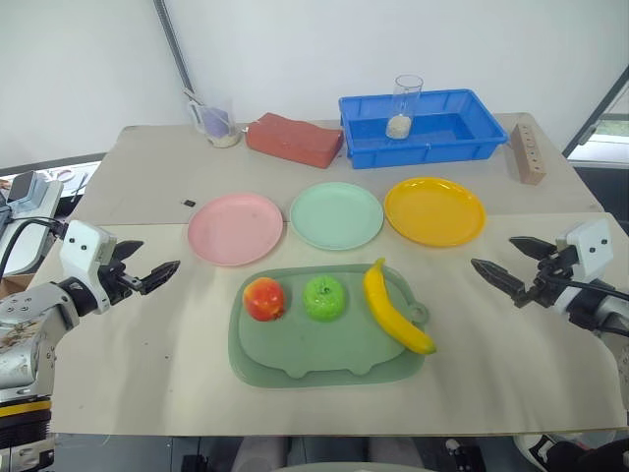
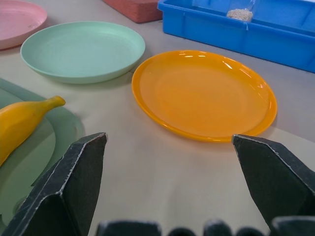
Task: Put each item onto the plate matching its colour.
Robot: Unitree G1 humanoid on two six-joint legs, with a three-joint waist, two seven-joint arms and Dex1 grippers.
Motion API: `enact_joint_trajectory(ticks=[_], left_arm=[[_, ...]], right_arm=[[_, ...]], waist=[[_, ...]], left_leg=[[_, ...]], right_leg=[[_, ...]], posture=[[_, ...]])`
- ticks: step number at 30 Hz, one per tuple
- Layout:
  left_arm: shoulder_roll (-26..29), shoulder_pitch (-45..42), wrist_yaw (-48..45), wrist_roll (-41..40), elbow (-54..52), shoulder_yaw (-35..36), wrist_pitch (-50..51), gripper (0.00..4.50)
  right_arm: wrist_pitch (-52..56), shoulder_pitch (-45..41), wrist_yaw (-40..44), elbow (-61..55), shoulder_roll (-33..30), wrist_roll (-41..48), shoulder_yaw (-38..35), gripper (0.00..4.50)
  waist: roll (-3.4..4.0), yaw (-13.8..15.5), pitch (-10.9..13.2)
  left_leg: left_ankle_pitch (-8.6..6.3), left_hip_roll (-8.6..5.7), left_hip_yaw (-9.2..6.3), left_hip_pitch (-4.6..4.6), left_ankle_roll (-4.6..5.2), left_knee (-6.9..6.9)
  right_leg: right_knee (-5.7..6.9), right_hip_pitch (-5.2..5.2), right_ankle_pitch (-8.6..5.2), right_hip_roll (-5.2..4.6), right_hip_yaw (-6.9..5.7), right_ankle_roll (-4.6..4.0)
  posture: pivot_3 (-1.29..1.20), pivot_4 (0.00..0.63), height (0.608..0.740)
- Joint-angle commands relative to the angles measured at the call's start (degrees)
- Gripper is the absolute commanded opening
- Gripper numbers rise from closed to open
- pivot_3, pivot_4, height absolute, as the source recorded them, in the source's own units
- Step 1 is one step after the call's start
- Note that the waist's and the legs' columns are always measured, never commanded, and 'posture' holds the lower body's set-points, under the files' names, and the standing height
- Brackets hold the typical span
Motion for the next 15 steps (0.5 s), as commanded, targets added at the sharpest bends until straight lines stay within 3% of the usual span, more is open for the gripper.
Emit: enact_joint_trajectory(ticks=[1, 5, 9, 15], left_arm=[[0.0, -2.4, 0.7, -0.8, 1.3, 1.0, -1.0, 4.47], [-0.7, -5.1, 1.5, 0.2, 4.2, 0.9, -2.8, 4.47], [-3.4, -7.6, 2.1, -4.3, 2.9, 3.4, -2.3, 4.47], [2.0, -2.0, -11.0, -8.4, -3.5, 0.9, -0.5, 4.47]], right_arm=[[-1.7, -0.9, 0.1, -0.8, -0.4, 0.2, -1.1, 4.50], [-1.5, -2.0, 0.4, -0.8, -0.8, 0.2, -0.4, 4.50], [-1.0, -5.3, 2.1, -1.0, -0.8, 0.6, 2.8, 4.50], [3.8, -11.1, 5.3, -5.8, -0.4, 4.9, 8.6, 4.50]], waist=[[0.00, 0.0, 0.0], [-0.01, 0.1, 0.0], [-0.04, 0.0, 0.0], [-0.05, -0.7, 0.0]], left_leg=[[0.00, 0.00, 0.00, 0.00, 0.00, 0.00], [0.00, -0.01, 0.00, 0.01, 0.00, 0.03], [0.01, 0.00, 0.00, 0.04, 0.01, 0.08], [0.03, 0.09, -0.01, 0.25, 0.04, 0.07]], right_leg=[[0.00, 0.00, 0.00, 0.00, 0.00, 0.00], [0.12, 0.00, 0.00, 0.00, -0.01, 0.00], [0.27, 0.01, 0.00, 0.00, 0.00, 0.00], [0.41, 0.02, 0.01, 0.22, 0.17, 0.02]], posture=[[0.00, 0.150, 0.740], [0.00, 0.150, 0.740], [0.00, 0.150, 0.740], [0.00, 0.150, 0.740]])
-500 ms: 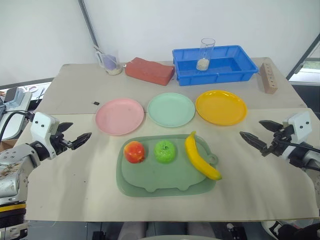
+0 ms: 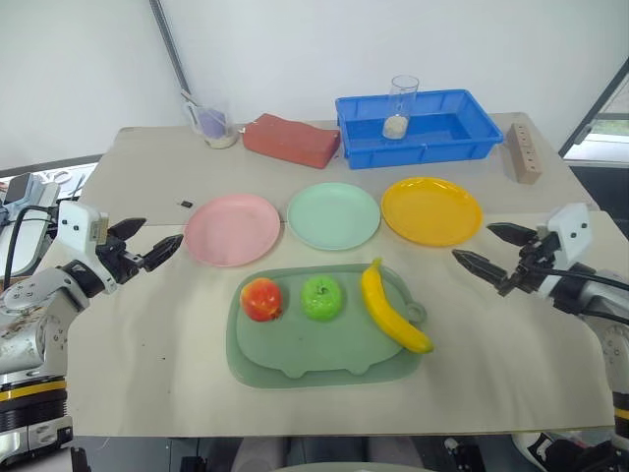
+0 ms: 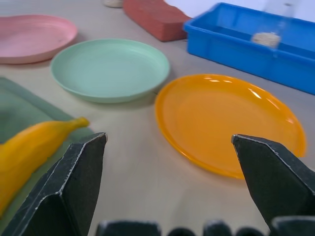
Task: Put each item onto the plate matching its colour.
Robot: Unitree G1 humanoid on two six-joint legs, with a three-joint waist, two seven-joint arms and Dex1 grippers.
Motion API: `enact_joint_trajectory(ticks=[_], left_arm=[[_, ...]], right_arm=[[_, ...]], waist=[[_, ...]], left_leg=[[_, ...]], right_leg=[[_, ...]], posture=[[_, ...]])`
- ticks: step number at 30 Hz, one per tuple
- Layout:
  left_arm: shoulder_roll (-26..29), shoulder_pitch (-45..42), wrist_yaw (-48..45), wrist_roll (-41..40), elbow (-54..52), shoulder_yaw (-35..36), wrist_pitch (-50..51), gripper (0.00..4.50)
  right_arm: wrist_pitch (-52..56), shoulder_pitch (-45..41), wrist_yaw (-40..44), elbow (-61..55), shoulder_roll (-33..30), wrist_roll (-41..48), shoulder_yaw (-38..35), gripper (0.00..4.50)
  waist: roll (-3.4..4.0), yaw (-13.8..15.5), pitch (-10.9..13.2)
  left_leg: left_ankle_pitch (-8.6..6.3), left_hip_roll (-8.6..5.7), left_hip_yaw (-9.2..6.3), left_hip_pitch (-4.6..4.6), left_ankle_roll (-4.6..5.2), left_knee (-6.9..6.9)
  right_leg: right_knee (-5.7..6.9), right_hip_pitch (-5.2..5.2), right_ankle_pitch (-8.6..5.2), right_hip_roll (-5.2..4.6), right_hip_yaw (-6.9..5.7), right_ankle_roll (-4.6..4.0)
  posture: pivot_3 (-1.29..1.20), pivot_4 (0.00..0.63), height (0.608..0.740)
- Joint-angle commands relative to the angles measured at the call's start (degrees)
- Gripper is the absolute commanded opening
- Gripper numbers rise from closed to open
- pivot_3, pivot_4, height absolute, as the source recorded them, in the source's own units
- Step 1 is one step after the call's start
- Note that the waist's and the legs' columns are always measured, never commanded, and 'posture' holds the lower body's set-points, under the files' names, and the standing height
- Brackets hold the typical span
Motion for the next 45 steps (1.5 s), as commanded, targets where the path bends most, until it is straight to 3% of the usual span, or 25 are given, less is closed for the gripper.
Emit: enact_joint_trajectory(ticks=[1, 8, 15, 28, 39, 43, 45], left_arm=[[3.8, 3.1, -9.6, -2.8, -5.5, -0.6, -1.7, 4.47], [5.2, 3.5, -18.1, -4.6, -8.6, -4.3, -2.2, 4.47], [2.8, 3.6, -18.6, 1.4, -10.6, -14.0, -7.4, 4.47], [-6.7, -1.5, -14.3, 9.4, -0.7, -22.5, -17.0, 4.47], [-8.8, -4.2, -13.9, 14.0, 6.5, -26.2, -22.5, 4.47], [-9.1, -4.5, -14.2, 13.6, 7.2, -26.1, -22.7, 3.41], [-9.3, -4.8, -14.4, 12.9, 7.4, -25.8, -22.3, 3.37]], right_arm=[[3.1, -4.1, 3.0, -6.3, -0.4, 4.6, 3.3, 4.50], [10.5, -12.6, 8.6, -12.2, -1.0, 12.6, 10.1, 4.50], [16.5, -19.7, 11.6, -17.3, -2.7, 17.2, 14.7, 4.50], [19.3, -24.0, 7.1, -20.0, -2.5, 21.3, 13.0, 4.50], [18.9, -22.8, 4.6, -21.3, -3.0, 21.8, 12.5, 4.50], [19.0, -22.8, 4.0, -21.7, -3.0, 22.1, 12.3, 4.50], [19.2, -23.0, 3.4, -21.7, -2.8, 22.4, 12.3, 4.50]], waist=[[0.03, -0.2, 0.0], [-0.01, 0.4, 0.0], [0.05, 0.6, 0.0], [0.03, 0.5, 0.0], [0.04, 0.5, 0.0], [0.05, 0.5, 0.0], [0.05, 0.5, 0.0]], left_leg=[[0.00, 0.06, 0.00, 0.01, 0.00, 0.01], [-0.03, 0.76, 0.10, -0.02, -0.03, -0.03], [-0.03, 0.78, 0.30, -0.09, -0.03, -0.03], [-0.02, 0.81, 0.35, -0.05, -0.01, -0.01], [-0.01, 0.81, 0.36, -0.03, 0.00, 0.01], [-0.01, 0.82, 0.36, -0.03, 0.00, 0.00], [-0.01, 0.82, 0.36, -0.03, 0.00, 0.00]], right_leg=[[0.00, 0.00, 0.00, 0.08, 0.03, -0.01], [-0.01, -0.08, -0.15, 0.54, -0.14, -0.28], [-0.07, -0.10, -0.17, 0.50, -0.09, -0.32], [-0.03, -0.11, -0.15, 0.53, -0.08, -0.30], [0.01, -0.11, -0.15, 0.56, -0.08, -0.29], [0.01, -0.10, -0.15, 0.56, -0.08, -0.29], [0.01, -0.10, -0.15, 0.56, -0.08, -0.29]], posture=[[0.00, 0.150, 0.740], [0.00, 0.150, 0.740], [0.00, 0.150, 0.740], [0.00, 0.150, 0.740], [0.00, 0.150, 0.740], [0.00, 0.150, 0.740], [0.00, 0.150, 0.740]])
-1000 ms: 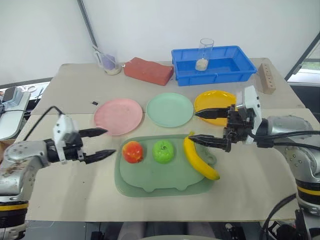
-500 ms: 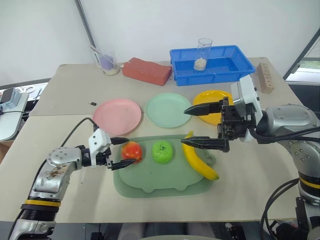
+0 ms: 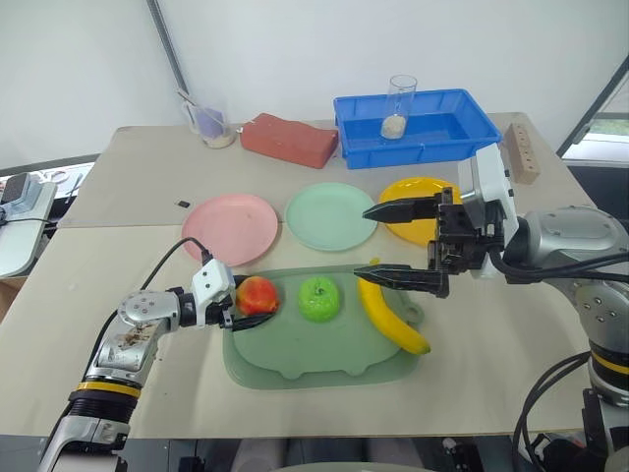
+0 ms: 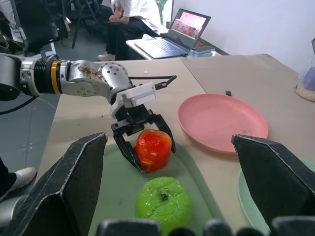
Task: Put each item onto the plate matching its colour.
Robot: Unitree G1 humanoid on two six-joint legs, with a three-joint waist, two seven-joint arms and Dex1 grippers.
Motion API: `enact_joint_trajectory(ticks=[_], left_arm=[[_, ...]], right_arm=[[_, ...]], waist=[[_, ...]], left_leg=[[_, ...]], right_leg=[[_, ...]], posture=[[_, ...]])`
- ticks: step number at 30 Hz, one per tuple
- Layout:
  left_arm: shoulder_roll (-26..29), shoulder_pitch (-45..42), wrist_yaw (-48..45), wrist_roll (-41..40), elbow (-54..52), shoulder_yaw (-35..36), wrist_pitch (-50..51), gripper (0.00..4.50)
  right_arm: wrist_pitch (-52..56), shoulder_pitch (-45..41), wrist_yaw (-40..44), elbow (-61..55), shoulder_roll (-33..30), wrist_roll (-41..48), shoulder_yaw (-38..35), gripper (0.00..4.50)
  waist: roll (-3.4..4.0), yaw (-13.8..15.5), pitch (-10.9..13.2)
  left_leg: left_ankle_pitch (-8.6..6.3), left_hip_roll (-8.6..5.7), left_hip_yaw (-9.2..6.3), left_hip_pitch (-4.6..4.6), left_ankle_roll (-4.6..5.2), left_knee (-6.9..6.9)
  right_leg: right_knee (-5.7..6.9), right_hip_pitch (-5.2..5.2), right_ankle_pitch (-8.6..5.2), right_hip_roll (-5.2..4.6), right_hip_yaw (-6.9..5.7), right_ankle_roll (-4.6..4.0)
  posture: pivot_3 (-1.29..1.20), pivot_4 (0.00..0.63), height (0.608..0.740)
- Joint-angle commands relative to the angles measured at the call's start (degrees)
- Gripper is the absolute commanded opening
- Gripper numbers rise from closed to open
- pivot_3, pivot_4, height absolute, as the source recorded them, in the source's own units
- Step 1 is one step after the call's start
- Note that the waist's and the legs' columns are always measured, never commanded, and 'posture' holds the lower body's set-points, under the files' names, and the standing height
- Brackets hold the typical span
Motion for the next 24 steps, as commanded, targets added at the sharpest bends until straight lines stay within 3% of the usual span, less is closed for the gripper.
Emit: enact_joint_trajectory(ticks=[1, 8, 12, 17, 21, 24], left_arm=[[-0.1, -1.3, -0.6, -1.3, -0.3, 0.8, 0.1, 3.37], [1.0, 0.2, -1.5, -8.9, -7.4, 4.4, 8.0, 3.37], [1.0, -3.0, 5.9, -12.5, -9.8, 10.9, 14.7, 3.37], [-3.8, -14.2, 22.4, -6.3, 1.8, 14.7, 10.7, 3.37], [-7.2, -19.8, 31.9, 0.5, 10.6, 13.1, 7.0, 3.37], [-9.7, -22.8, 36.5, 3.8, 17.8, 11.9, 5.4, 3.37]], right_arm=[[0.3, -0.4, -1.2, -1.8, -0.2, 1.4, -1.7, 4.50], [-0.1, -0.2, -2.3, -1.8, 0.3, 1.1, -1.1, 4.50], [1.1, -2.0, -5.4, -1.4, 2.2, 2.8, -1.8, 4.50], [2.1, -6.6, -11.7, -0.6, 6.4, -1.2, 2.5, 4.50], [2.1, -9.2, -16.1, 0.3, 9.7, -6.1, 6.7, 4.50], [2.6, -10.5, -18.5, 0.7, 12.3, -7.7, 8.2, 4.50]], waist=[[0.00, 0.0, 0.0], [-0.02, 0.0, 0.0], [-0.04, 0.0, 0.0], [-0.06, 0.1, 0.0], [0.09, 0.1, -0.2], [0.15, 0.1, -0.2]], left_leg=[[0.00, 0.00, 0.00, 0.00, 0.00, 0.00], [0.00, 0.01, 0.00, 0.00, 0.00, 0.00], [0.00, 0.04, 0.00, 0.01, 0.00, -0.01], [0.01, 0.03, -0.01, -0.02, 0.02, -0.01], [0.05, -0.03, -0.01, 0.00, 0.05, 0.07], [0.49, 0.00, -0.01, -0.01, 0.62, 0.01]], right_leg=[[0.00, 0.00, 0.00, 0.00, 0.00, 0.00], [0.00, 0.00, 0.00, 0.00, 0.00, 0.00], [0.03, 0.00, 0.00, 0.01, -0.01, 0.00], [0.04, 0.02, 0.06, 0.06, -0.04, 0.10], [0.00, 0.11, 0.25, 0.06, 0.03, 0.44], [0.03, 0.08, 0.41, 0.14, 0.04, 0.73]], posture=[[0.00, 0.150, 0.740], [0.00, 0.150, 0.740], [0.00, 0.150, 0.740], [0.00, 0.150, 0.740], [0.00, 0.150, 0.740], [0.00, 0.150, 0.740]])
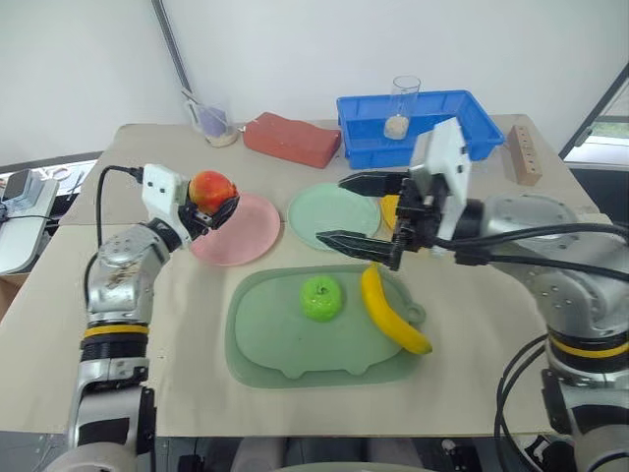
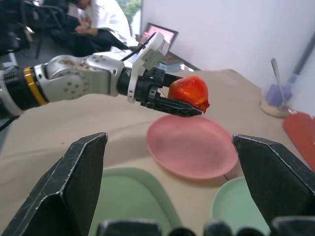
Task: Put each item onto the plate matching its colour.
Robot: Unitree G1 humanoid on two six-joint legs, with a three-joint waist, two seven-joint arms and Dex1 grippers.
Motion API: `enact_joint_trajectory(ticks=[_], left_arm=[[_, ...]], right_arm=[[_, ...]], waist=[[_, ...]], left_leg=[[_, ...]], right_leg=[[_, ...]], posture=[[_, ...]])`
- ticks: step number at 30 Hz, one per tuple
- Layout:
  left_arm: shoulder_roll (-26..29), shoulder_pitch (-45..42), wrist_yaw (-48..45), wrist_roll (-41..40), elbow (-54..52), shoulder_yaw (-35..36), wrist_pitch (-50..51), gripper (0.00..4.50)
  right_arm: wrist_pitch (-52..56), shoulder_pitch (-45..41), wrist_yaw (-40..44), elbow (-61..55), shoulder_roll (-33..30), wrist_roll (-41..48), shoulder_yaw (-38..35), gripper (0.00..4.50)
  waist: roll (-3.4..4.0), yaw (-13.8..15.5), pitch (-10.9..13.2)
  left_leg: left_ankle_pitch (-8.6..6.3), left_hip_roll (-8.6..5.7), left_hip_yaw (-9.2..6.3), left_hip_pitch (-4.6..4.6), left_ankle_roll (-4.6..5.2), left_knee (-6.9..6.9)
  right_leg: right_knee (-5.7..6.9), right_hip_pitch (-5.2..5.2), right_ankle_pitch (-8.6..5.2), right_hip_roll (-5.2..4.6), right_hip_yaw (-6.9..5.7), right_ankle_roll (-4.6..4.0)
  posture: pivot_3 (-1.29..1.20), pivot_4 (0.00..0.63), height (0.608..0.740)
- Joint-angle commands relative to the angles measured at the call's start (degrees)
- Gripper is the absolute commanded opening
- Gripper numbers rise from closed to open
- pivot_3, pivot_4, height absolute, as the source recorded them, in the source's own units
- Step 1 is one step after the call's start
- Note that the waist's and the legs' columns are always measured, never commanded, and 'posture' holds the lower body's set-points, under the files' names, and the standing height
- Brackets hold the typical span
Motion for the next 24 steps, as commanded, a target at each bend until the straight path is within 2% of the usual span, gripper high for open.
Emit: enact_joint_trajectory(ticks=[1, 5, 9, 11, 15, 20, 24], left_arm=[[-1.9, -3.7, 5.6, 4.0, 7.1, -1.1, -3.1, 3.37], [-4.1, -6.6, 7.4, 5.0, 15.4, -1.1, -4.8, 3.37], [-4.4, -7.2, 7.0, 5.1, 18.1, -1.1, -3.6, 3.37], [-3.9, -6.9, 6.7, 5.5, 18.8, -1.3, -3.7, 4.41], [-3.6, -6.6, 5.7, 5.4, 19.0, -1.2, -4.2, 4.48], [-2.7, -5.9, 3.0, 3.1, 13.2, -0.1, -1.7, 4.48], [1.6, -4.0, 0.3, 0.4, 1.0, 1.3, 5.7, 4.48]], right_arm=[[0.4, -2.7, -3.1, -0.5, 2.2, -2.2, 0.7, 4.50], [0.6, -3.0, -4.4, -0.5, 3.4, -4.1, 1.4, 4.50], [1.0, -1.7, -4.8, -1.2, 3.2, -4.9, 0.7, 4.50], [1.3, -1.0, -4.6, -1.8, 3.0, -4.7, 0.1, 4.50], [1.6, 0.0, -4.5, -2.8, 3.0, -4.3, -0.6, 4.50], [1.4, 1.3, -4.8, -3.3, 2.9, -5.1, -0.7, 4.50], [1.1, 2.5, -4.3, -3.5, 2.1, -4.9, -1.7, 4.50]], waist=[[0.01, 0.0, 0.0], [-0.05, 0.0, 0.0], [-0.05, -0.2, 0.0], [-0.05, -0.2, 0.0], [-0.05, -0.1, 0.0], [-0.05, -0.1, 0.0], [-0.06, -0.3, 0.0]], left_leg=[[0.01, 0.01, -0.02, 0.00, 0.01, -0.03], [0.01, 0.14, -0.12, -0.01, 0.02, -0.03], [0.01, 0.17, -0.15, 0.02, 0.02, -0.07], [0.01, 0.20, -0.16, 0.02, 0.01, -0.09], [0.00, 0.22, -0.16, 0.02, 0.00, -0.10], [-0.02, 0.22, -0.17, 0.01, -0.03, -0.10], [-0.02, 0.25, -0.17, 0.00, -0.03, -0.11]], right_leg=[[0.00, -0.01, 0.01, 0.05, 0.00, 0.01], [-0.02, -0.02, 0.01, 0.29, 0.07, 0.01], [0.00, -0.04, 0.01, 0.32, 0.09, 0.01], [0.02, -0.07, 0.02, 0.35, 0.10, -0.01], [0.02, -0.06, 0.03, 0.38, 0.09, -0.03], [0.01, -0.06, 0.03, 0.37, 0.09, -0.04], [0.02, -0.07, 0.04, 0.39, 0.10, -0.05]], posture=[[0.00, 0.150, 0.740], [0.00, 0.150, 0.740], [0.00, 0.150, 0.740], [0.00, 0.150, 0.740], [0.00, 0.150, 0.740], [0.00, 0.150, 0.740], [0.00, 0.150, 0.740]])
